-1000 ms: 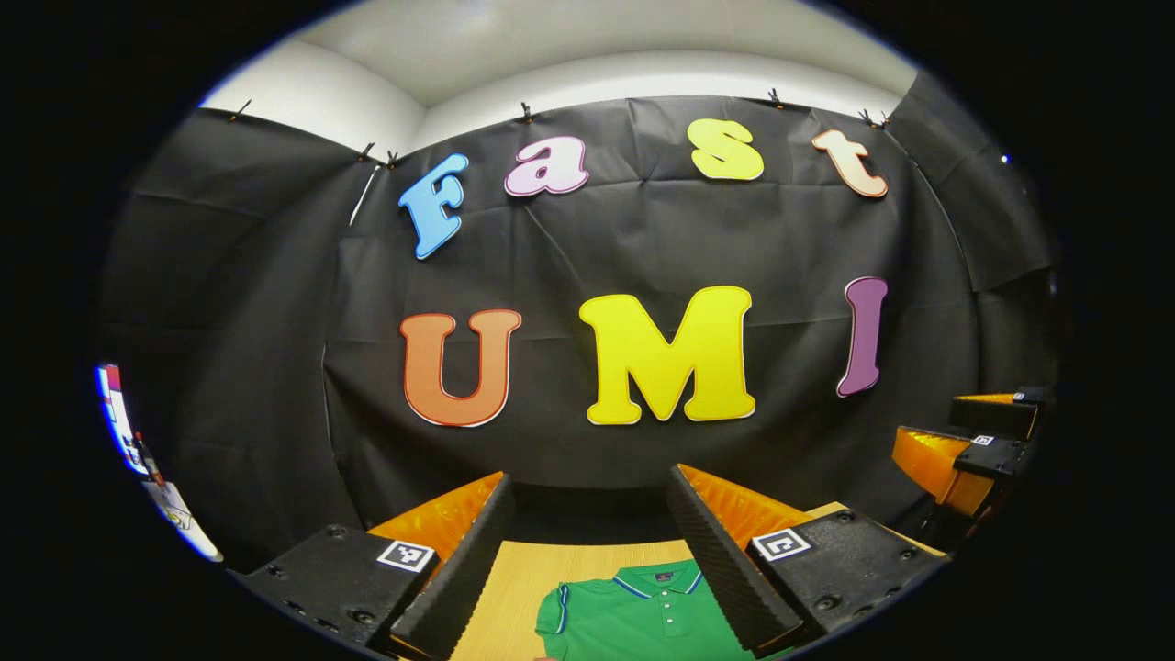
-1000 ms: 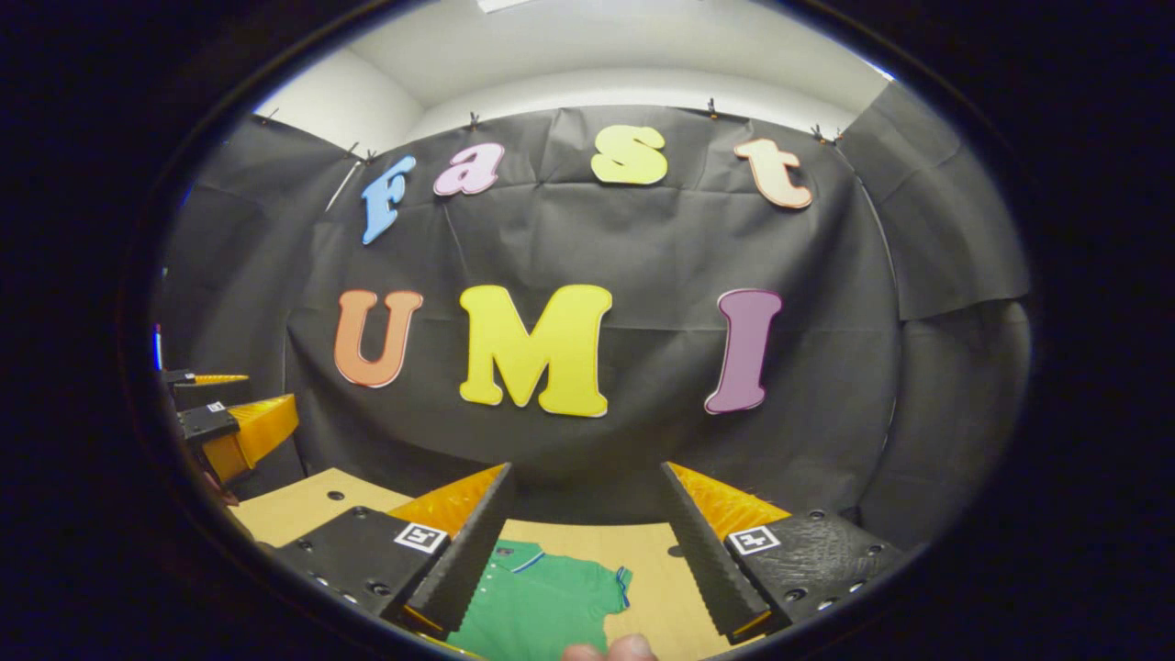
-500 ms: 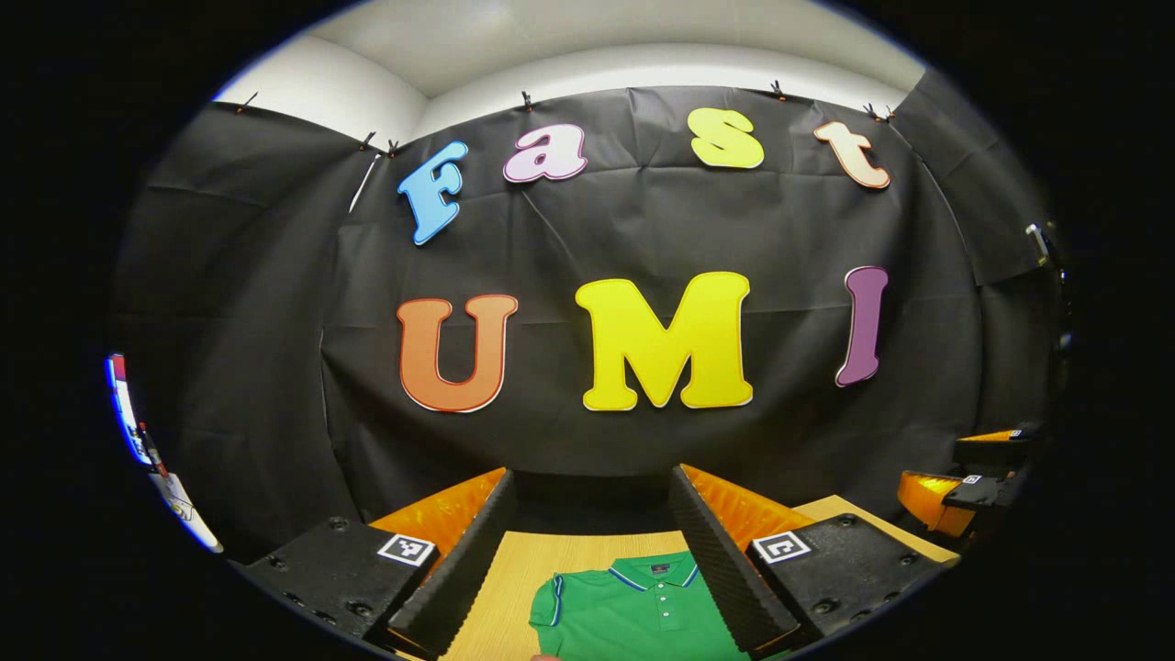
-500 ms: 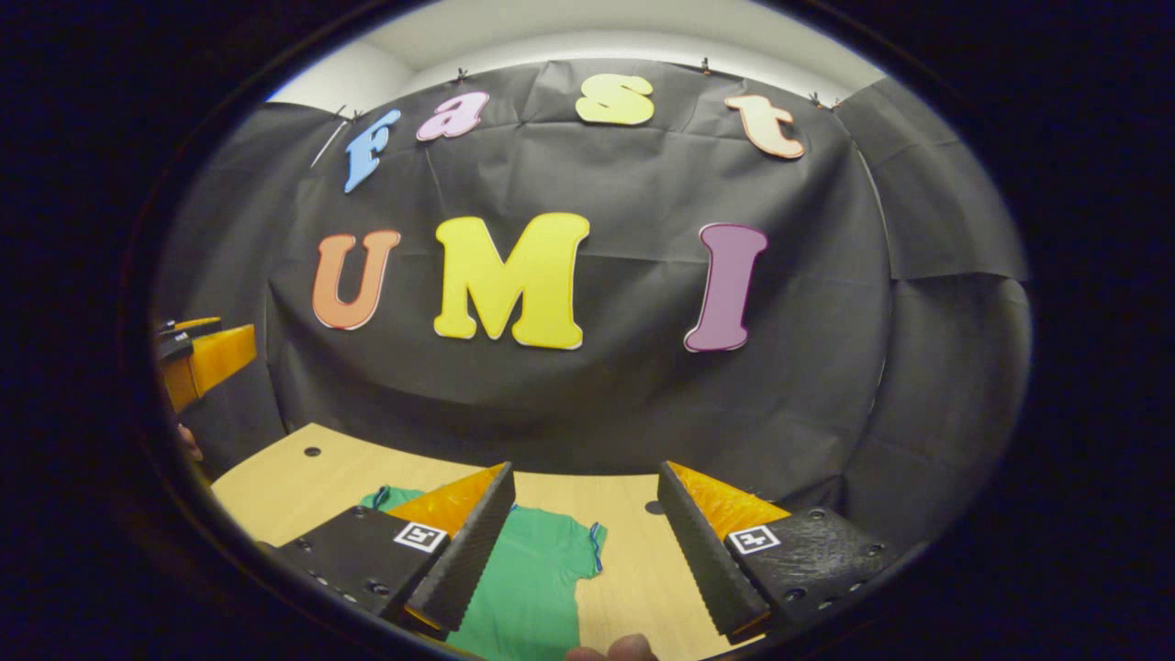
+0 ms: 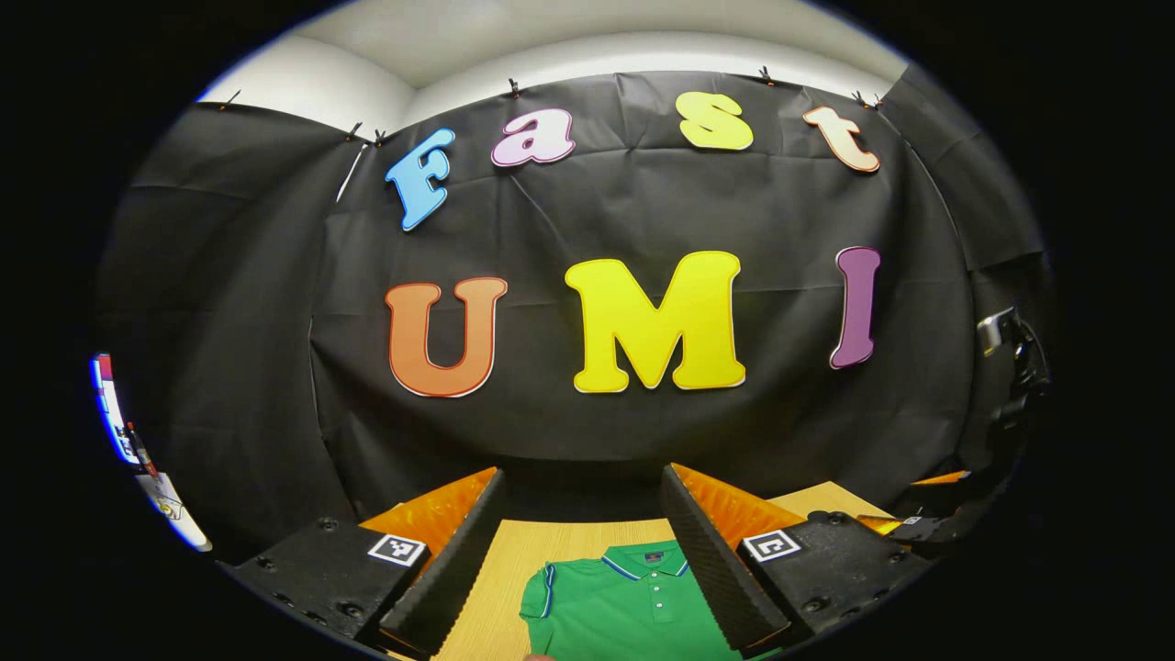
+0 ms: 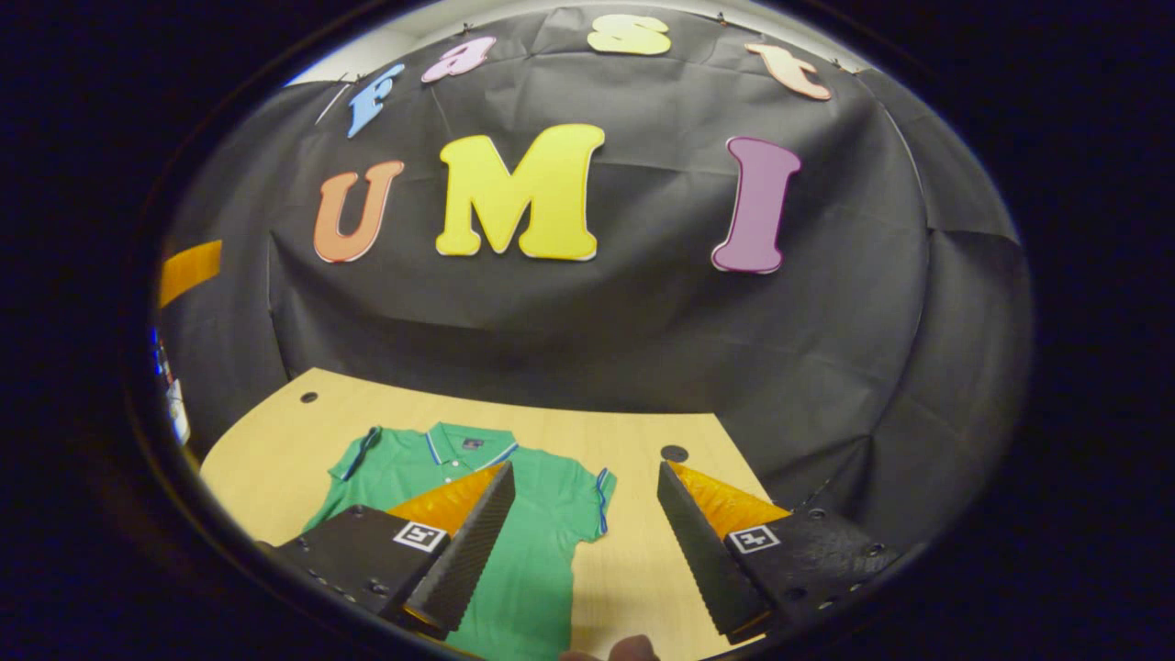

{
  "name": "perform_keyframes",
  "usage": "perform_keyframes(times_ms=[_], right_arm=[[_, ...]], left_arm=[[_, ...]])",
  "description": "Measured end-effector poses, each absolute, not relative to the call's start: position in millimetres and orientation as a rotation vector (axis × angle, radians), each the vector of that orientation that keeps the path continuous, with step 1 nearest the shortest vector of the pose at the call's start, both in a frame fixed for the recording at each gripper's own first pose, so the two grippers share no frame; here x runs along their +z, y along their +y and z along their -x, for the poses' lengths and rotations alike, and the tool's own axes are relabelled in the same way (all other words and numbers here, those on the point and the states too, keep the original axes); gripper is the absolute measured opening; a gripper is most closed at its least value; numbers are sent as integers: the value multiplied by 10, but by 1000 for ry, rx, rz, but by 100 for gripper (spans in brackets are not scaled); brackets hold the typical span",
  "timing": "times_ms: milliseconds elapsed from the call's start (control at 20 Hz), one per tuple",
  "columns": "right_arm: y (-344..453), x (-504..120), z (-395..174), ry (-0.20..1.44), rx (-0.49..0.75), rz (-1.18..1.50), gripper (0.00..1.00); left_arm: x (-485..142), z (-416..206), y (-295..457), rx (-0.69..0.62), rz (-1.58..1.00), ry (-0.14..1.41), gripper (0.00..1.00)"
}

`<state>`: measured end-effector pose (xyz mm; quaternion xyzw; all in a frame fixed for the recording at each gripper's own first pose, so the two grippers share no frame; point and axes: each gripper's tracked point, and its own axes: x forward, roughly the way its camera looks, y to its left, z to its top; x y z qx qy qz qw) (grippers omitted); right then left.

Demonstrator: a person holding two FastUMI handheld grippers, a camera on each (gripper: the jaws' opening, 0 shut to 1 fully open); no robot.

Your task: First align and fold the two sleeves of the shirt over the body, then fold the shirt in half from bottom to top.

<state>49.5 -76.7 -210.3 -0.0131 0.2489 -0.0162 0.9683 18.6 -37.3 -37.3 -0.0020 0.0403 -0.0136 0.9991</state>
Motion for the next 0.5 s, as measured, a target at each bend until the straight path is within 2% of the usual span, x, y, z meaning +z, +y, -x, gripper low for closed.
perform_keyframes(times_ms=[500], right_arm=[[-1080,-3494,-1144,765,-35,-10,96]], left_arm=[[-742,-368,-385,23,1,168,100]])
